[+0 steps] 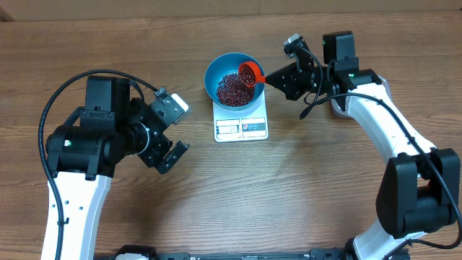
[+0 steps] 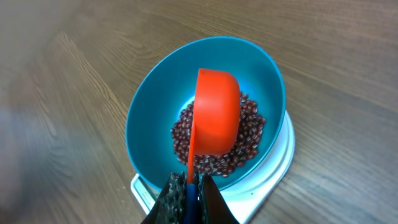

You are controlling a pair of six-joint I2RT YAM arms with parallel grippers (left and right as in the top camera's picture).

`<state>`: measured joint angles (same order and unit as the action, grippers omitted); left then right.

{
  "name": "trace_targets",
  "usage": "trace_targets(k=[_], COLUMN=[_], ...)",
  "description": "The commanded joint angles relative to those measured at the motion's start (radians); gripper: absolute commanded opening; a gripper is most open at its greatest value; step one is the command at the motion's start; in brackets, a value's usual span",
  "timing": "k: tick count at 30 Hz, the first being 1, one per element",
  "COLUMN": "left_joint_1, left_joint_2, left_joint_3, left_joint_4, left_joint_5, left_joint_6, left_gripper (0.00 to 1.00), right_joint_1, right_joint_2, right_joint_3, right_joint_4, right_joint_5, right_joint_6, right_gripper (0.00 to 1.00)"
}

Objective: Scoop item into bowl and weigh 150g on scale
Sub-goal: 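Tilt the scoop with the right gripper to pour beans into bowl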

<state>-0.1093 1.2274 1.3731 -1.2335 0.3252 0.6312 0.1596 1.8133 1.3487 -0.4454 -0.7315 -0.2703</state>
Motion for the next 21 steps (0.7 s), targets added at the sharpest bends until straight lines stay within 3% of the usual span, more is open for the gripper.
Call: trace_targets(k=[1, 21], left_joint_1=[-0.002, -0.002], left_joint_2=[0.002, 0.002], left_joint_3=[-0.005, -0.005], left_joint_4=[0.000, 0.001], left_joint_5=[0.000, 0.000], left_joint_6=[-0.010, -0.010], left_gripper=[1.00, 1.00], right_joint_1=[0.005, 0.068], right_joint_2=[0.006, 0.006], right_joint_3=[0.026, 0.026], right_joint_4=[0.008, 0.044], right_joint_5=[0.002, 0.154], right_joint_6=[-0.101, -0.217], right_gripper=[0.04, 0.04])
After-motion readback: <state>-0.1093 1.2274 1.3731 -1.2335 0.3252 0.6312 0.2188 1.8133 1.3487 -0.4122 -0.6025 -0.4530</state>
